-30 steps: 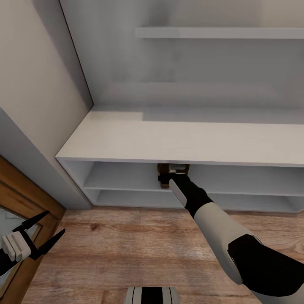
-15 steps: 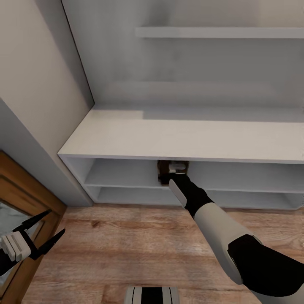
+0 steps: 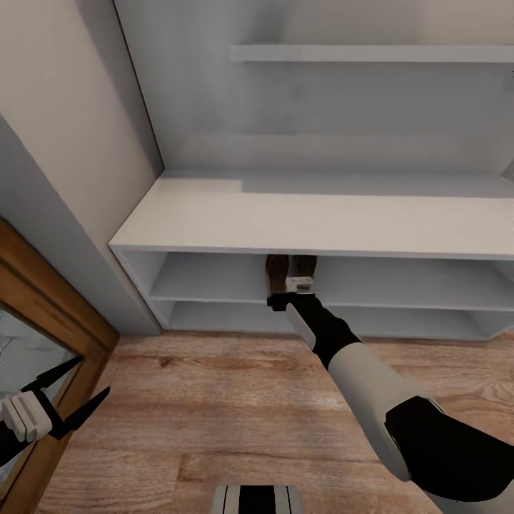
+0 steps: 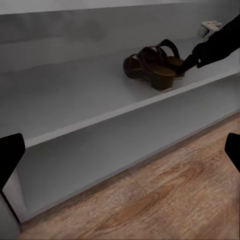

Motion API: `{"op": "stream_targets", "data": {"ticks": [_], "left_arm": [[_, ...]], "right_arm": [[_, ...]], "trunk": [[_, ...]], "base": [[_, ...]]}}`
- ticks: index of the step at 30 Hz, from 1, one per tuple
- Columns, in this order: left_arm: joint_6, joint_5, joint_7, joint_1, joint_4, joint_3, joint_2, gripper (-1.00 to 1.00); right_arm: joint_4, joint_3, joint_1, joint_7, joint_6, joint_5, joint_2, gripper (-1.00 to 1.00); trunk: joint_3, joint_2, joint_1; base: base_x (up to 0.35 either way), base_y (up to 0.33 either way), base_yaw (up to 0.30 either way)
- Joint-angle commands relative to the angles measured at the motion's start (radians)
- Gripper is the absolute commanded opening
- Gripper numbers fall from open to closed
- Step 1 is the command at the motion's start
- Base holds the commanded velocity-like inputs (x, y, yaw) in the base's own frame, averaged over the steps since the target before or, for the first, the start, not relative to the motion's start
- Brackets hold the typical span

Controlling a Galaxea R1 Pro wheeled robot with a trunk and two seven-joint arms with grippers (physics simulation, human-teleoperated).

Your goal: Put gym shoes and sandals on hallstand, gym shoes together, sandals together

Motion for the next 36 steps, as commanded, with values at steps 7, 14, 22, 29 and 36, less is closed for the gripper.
{"op": "stream_targets", "data": {"ticks": [7, 14, 22, 29, 36], "left_arm": [[0.0, 0.0, 0.0, 0.0, 0.0, 0.0, 0.0, 1.0], [0.0, 0.0, 0.0, 0.0, 0.0, 0.0, 0.0, 1.0], [0.0, 0.0, 0.0, 0.0, 0.0, -0.001, 0.0, 1.0], [0.0, 0.0, 0.0, 0.0, 0.0, 0.0, 0.0, 1.0], [0.0, 0.0, 0.001, 0.0, 0.0, 0.0, 0.0, 1.0]], "right_arm": [[0.0, 0.0, 0.0, 0.0, 0.0, 0.0, 0.0, 1.0], [0.0, 0.0, 0.0, 0.0, 0.0, 0.0, 0.0, 1.0], [0.0, 0.0, 0.0, 0.0, 0.0, 0.0, 0.0, 1.0], [0.0, 0.001, 0.0, 0.0, -0.001, 0.0, 0.0, 1.0], [0.0, 0.001, 0.001, 0.0, -0.004, 0.0, 0.0, 1.0]], "trunk": [[0.0, 0.0, 0.0], [0.0, 0.0, 0.0], [0.0, 0.0, 0.0], [0.0, 0.0, 0.0], [0.0, 0.0, 0.0]], "base": [[-0.049, 0.0, 0.0], [-0.02, 0.0, 0.0], [-0.053, 0.0, 0.0], [-0.199, 0.0, 0.0], [-0.134, 0.0, 0.0]]}}
